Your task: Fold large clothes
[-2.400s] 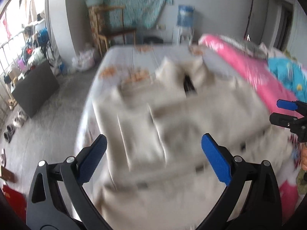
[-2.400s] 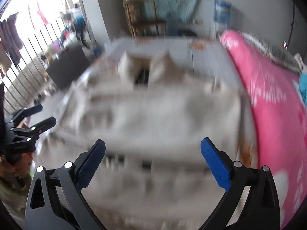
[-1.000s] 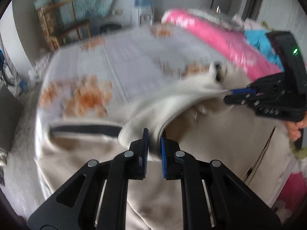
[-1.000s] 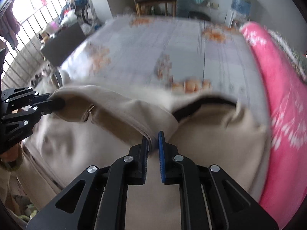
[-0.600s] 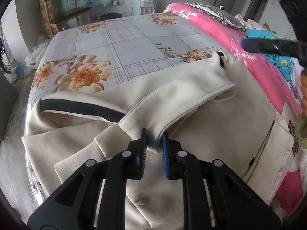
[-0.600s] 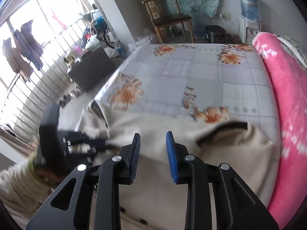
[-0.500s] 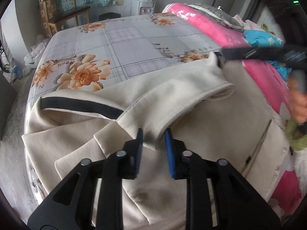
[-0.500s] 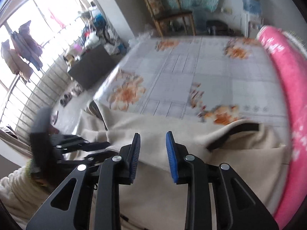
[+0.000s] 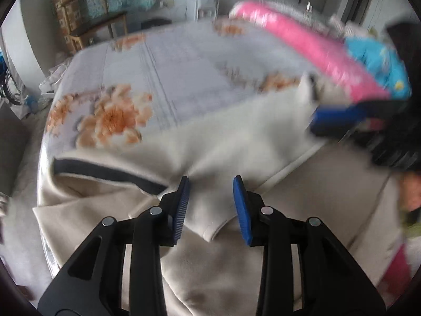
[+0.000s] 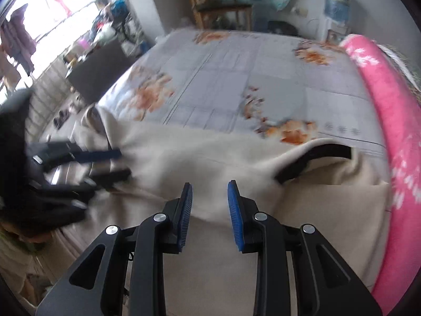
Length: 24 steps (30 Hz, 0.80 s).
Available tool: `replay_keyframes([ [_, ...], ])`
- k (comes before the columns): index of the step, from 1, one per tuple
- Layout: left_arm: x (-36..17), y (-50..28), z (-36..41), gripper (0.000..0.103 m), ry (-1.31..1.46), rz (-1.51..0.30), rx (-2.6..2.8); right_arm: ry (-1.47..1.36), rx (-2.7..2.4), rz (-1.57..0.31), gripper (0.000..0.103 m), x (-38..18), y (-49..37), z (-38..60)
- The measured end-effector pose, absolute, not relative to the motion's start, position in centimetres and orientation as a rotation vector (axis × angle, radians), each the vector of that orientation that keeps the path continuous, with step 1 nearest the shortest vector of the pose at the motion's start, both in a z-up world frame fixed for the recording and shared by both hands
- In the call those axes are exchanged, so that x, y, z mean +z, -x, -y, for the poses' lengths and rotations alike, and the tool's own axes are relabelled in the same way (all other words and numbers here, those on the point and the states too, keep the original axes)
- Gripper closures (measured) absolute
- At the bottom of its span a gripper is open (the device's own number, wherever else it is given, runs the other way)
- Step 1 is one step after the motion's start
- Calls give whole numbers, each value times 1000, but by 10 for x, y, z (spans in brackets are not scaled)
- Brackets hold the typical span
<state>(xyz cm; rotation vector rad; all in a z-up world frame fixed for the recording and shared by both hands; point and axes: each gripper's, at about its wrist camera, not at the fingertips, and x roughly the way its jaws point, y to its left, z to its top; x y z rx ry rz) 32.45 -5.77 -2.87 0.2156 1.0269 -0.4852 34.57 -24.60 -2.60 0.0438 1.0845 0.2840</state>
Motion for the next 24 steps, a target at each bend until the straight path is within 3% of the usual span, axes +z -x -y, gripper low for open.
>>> replay_keyframes([
  [3, -32, -312, 61, 70, -270, -964, -474, -6, 243, -1146, 74, -53, -344, 254],
  [7, -25, -312, 52, 70, -212, -1008, -471, -56, 218, -1137, 71, -42, -337, 262],
  [16, 27, -259, -12, 62, -95, -930, -418, -65, 227, -1053, 43, 16, -265, 266],
  [20, 38, -216, -55, 57, 15, -906, -403, -78, 296, -1007, 26, 27, -222, 252],
  [24, 31, -168, -89, 56, 90, -908, -396, -101, 361, -1016, 23, 17, -185, 231],
])
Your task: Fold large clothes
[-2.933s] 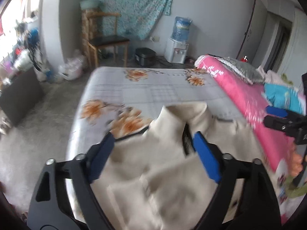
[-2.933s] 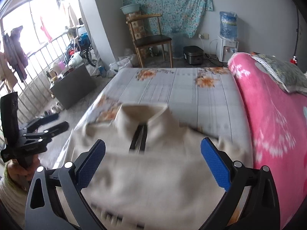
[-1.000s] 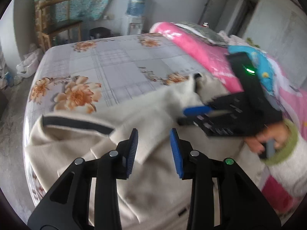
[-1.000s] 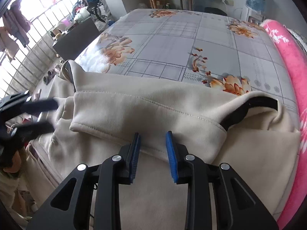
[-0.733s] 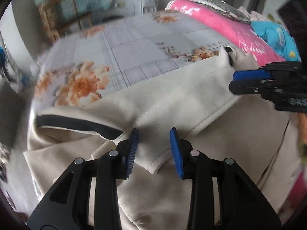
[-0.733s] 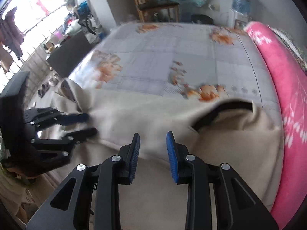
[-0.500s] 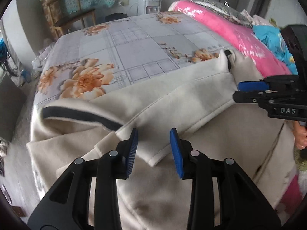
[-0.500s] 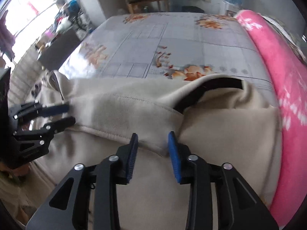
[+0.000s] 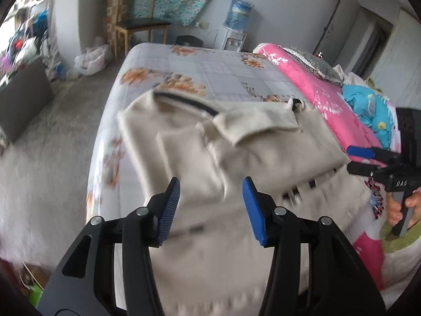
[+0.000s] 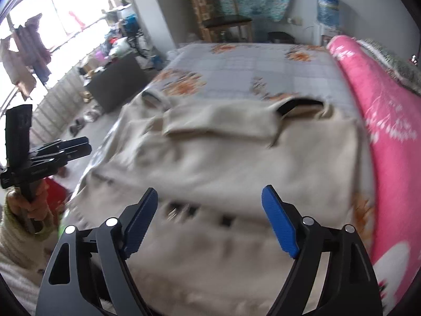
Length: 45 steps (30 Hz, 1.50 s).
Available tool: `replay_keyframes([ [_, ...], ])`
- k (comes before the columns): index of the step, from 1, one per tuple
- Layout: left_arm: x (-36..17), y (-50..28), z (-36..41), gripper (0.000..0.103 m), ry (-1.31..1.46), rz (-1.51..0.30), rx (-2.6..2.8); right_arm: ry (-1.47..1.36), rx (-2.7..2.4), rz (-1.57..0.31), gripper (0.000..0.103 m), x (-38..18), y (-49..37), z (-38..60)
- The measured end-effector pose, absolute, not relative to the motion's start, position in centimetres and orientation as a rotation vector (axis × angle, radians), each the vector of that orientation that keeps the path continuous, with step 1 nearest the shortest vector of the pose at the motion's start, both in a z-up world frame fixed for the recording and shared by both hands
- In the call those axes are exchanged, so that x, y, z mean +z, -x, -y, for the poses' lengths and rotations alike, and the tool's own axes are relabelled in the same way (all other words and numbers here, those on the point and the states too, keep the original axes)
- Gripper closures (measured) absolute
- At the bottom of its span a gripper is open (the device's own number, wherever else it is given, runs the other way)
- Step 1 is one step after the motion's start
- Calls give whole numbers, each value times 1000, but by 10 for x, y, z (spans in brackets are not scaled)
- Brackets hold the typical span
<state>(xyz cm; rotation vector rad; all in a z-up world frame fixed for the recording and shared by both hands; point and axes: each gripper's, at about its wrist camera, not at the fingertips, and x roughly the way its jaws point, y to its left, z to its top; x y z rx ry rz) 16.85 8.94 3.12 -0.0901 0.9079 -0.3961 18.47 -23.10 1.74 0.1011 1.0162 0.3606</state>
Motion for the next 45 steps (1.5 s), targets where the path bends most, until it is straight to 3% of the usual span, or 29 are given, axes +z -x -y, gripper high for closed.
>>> replay_keyframes([
  [12, -15, -107, -121, 56, 165, -944, -279, -107, 291, -1143, 23, -51, -141, 212],
  [24, -47, -126, -142, 58, 234, -1069, -243, -94, 271, -1142, 23, -51, -140, 209],
  [36, -68, -139, -184, 57, 818, -1046, -499, -86, 265, -1145, 23, -52, -140, 206],
  [45, -56, -151, -162, 61, 692, -1012, -489, -86, 264, -1140, 23, -52, -139, 206],
])
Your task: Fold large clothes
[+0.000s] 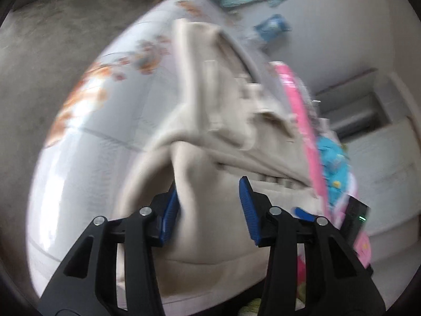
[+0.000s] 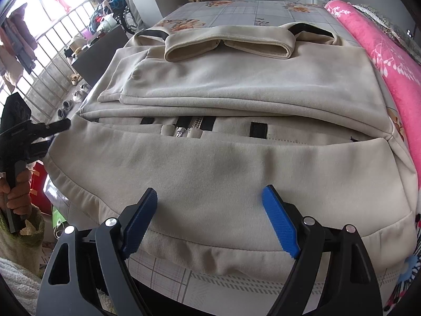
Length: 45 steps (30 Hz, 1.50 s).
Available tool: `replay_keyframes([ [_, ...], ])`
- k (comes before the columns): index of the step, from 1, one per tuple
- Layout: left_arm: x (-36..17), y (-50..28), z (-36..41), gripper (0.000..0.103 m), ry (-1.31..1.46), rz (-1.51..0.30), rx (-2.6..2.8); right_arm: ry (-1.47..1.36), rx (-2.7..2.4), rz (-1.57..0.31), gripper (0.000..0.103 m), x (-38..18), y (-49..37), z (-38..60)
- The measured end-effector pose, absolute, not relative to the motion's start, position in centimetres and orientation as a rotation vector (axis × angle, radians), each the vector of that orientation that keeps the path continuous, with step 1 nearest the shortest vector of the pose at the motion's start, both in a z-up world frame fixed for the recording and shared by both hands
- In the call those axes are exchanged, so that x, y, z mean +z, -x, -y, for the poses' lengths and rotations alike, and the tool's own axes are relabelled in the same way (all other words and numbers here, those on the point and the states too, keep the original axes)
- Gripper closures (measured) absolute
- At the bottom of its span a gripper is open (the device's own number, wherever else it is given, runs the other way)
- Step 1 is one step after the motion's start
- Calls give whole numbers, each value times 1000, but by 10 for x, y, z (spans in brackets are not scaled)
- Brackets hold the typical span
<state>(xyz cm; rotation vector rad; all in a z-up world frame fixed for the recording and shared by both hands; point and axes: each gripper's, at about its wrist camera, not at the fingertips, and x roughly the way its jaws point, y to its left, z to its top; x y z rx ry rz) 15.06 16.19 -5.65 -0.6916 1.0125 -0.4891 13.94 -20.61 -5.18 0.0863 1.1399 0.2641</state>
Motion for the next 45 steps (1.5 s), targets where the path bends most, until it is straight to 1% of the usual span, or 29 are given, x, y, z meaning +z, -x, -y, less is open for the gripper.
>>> replay_keyframes([
  [2, -49, -145, -158, 61, 678, -973, -553, -89, 266, -1137, 23, -52, -139, 207],
  [4, -49, -145, -150, 62, 578, -1006, -489, -90, 268, -1132, 23, -52, -138, 207],
  [7, -56, -150, -139, 79, 439, -1078, -364, -91, 270, -1129, 23, -52, -138, 207],
  [9, -52, -149, -135, 80, 389, -1070, -345, -102, 273, -1126, 23, -52, -137, 209],
  [10, -50, -148, -131, 83, 359, -1071, -330, -117, 273, -1124, 23, -51, -136, 212],
  [13, -43, -143, -111, 85, 189, -1069, -255, -157, 265, -1110, 23, -47, -129, 225],
  [18, -42, -134, -75, 86, -109, -1019, -139, -224, 186, -1026, 25, -26, -106, 272],
  [21, -42, -132, -64, 86, -203, -996, -100, -251, 104, -980, 28, -15, -96, 306],
  [22, -41, -131, -63, 86, -215, -993, -93, -262, 79, -972, 28, -13, -95, 316],
  [24, -39, -131, -62, 86, -225, -990, -85, -290, 40, -961, 35, -11, -97, 336],
  [31, -40, -129, -56, 86, -235, -988, -66, -264, -7, -973, 39, -24, -130, 366],
  [35, -41, -130, -53, 86, -237, -993, -60, -278, -19, -1019, 44, -42, -145, 373],
  [45, -42, -132, -51, 86, -241, -1000, -52, -274, -14, -1043, 45, -46, -147, 374],
])
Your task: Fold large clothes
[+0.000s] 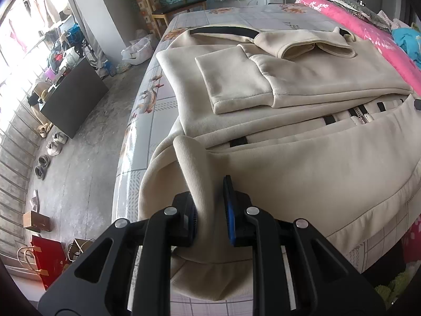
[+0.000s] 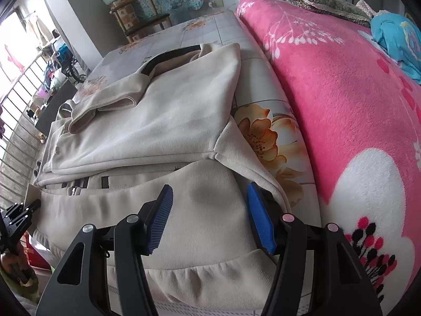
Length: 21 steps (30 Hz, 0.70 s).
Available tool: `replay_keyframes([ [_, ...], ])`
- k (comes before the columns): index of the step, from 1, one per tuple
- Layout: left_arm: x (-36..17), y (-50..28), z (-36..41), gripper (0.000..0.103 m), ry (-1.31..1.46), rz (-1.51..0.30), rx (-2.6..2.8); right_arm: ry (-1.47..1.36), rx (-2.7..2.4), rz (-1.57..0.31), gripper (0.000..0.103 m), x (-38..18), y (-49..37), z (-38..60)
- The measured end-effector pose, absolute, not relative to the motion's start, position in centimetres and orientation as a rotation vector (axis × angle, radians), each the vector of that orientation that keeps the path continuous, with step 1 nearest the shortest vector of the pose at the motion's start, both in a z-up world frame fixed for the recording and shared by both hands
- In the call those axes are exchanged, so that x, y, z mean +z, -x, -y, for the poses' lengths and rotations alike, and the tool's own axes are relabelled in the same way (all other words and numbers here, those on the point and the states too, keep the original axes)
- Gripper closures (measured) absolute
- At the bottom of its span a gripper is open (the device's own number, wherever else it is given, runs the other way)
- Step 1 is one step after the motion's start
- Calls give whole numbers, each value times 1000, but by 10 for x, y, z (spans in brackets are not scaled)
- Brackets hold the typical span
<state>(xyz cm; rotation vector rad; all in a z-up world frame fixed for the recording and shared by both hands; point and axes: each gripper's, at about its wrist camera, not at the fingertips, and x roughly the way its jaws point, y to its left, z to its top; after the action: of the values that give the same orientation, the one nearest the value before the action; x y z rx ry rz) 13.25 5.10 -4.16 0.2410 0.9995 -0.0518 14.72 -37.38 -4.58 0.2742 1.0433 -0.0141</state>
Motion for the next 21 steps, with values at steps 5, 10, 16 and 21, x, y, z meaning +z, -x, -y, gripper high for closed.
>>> replay_keyframes([
  [5, -41, -132, -51, 85, -239, -1001, -53, -278, -16, -1053, 45, -46, -149, 374],
  [10, -42, -133, -51, 85, -237, -1002, -53, -296, -15, -1057, 45, -46, -149, 375],
  [16, -42, -133, -51, 85, -240, -1001, -52, -320, -8, -1060, 45, -46, -152, 378],
  [21, -42, -133, -51, 85, -239, -1002, -52, -347, 0, -1058, 42, -47, -156, 380],
])
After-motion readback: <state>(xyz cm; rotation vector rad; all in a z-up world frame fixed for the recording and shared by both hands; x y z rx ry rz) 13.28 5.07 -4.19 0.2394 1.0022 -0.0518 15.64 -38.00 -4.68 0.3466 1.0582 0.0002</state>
